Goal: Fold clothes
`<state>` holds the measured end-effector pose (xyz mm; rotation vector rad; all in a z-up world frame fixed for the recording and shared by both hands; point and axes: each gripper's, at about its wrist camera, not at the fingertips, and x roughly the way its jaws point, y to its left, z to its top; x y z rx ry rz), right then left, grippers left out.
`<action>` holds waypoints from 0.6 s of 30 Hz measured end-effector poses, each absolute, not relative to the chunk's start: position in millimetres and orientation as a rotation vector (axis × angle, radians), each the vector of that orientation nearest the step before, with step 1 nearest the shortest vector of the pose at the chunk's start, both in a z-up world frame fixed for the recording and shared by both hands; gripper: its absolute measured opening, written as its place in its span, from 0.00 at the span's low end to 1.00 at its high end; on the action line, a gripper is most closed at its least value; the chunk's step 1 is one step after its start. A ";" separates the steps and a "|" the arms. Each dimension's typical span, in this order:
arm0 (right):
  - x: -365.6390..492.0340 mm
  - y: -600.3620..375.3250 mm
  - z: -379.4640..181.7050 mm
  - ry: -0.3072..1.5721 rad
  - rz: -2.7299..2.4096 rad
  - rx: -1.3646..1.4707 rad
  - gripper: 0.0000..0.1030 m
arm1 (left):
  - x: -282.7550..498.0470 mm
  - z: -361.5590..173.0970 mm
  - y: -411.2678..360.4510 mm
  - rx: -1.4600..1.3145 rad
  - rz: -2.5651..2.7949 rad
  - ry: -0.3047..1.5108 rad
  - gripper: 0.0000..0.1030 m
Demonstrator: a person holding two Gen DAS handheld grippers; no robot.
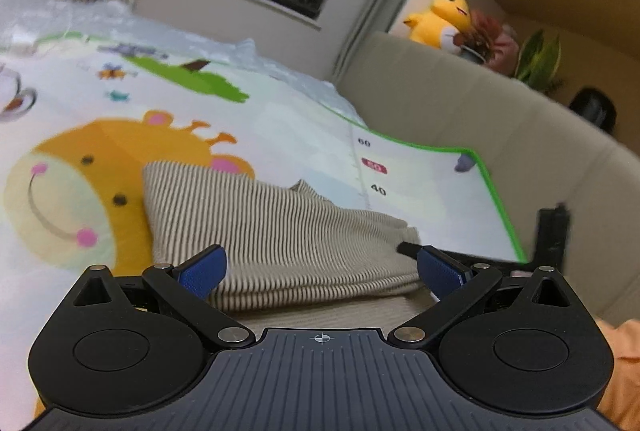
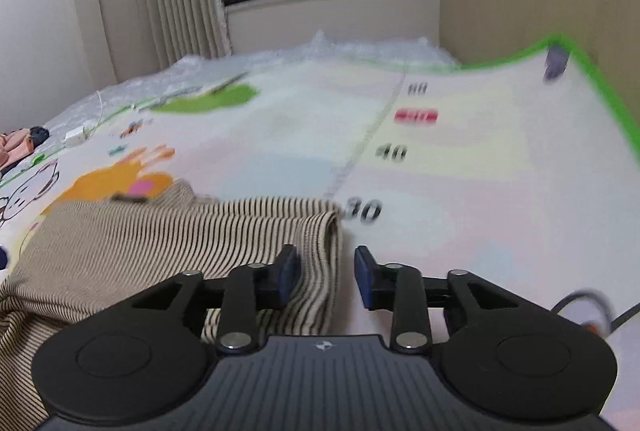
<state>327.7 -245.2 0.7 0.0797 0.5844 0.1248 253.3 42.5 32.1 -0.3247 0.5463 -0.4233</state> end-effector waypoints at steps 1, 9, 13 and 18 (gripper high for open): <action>322.8 -244.6 9.3 0.548 0.133 0.080 0.35 | 257.9 31.1 38.1 -0.302 -0.420 0.539 1.00; 356.4 -207.8 43.0 0.524 0.320 0.114 0.65 | 295.3 -23.2 42.1 -0.292 -0.332 0.605 1.00; 397.2 -170.2 18.0 0.604 0.324 0.095 0.53 | 292.0 -22.1 42.0 -0.286 -0.336 0.587 1.00; 430.4 -139.9 -16.7 0.691 0.315 0.068 0.53 | 292.5 -23.7 49.7 -0.334 -0.357 0.577 1.00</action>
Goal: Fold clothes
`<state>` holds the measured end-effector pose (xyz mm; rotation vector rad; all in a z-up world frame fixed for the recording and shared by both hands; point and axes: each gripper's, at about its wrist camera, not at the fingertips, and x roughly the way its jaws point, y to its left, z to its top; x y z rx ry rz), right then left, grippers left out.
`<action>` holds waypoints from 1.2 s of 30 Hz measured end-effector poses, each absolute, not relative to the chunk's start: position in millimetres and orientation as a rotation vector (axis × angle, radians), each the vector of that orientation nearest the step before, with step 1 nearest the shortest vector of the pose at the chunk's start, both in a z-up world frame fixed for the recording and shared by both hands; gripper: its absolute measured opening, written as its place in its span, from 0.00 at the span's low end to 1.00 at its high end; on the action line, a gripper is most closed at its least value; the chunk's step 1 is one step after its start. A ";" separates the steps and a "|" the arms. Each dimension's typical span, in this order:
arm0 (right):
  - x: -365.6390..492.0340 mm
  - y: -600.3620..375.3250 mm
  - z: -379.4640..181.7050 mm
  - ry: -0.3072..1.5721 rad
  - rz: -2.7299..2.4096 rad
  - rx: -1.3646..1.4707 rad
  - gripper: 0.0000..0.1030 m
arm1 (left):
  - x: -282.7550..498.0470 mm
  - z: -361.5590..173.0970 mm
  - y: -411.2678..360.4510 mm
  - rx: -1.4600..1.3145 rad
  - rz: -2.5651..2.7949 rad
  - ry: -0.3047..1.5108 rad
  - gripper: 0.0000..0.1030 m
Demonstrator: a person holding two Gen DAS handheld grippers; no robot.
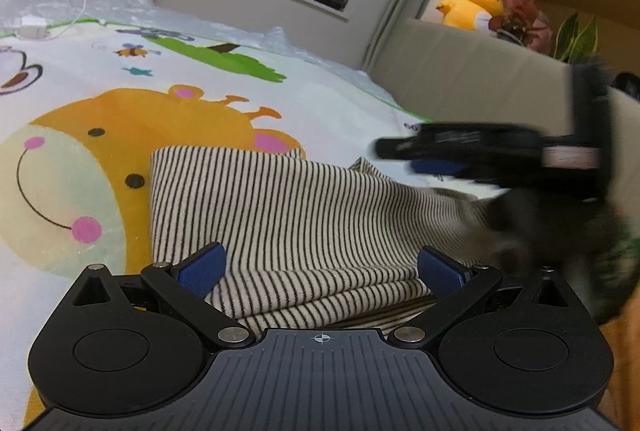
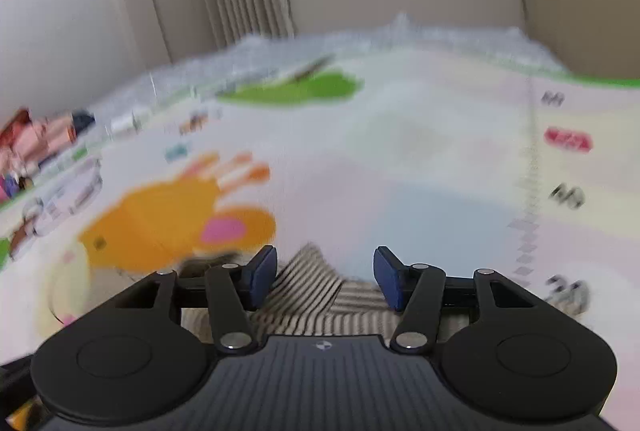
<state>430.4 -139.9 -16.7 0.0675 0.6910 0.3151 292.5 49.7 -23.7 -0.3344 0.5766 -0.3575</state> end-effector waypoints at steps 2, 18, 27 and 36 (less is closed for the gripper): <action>435.4 -132.0 -28.4 0.716 0.314 0.020 0.55 | 292.8 -24.3 52.1 -0.352 -0.364 0.574 1.00; 342.9 -165.7 40.0 0.581 0.420 0.094 0.10 | 268.0 -0.8 95.2 -0.533 -0.350 0.492 1.00; 218.5 -180.7 16.8 0.632 0.470 -0.017 0.11 | 230.5 57.4 115.9 -0.571 -0.368 0.378 1.00; 160.8 -217.5 20.0 0.625 0.452 0.065 0.23 | 216.8 66.9 69.9 -0.414 -0.389 0.443 1.00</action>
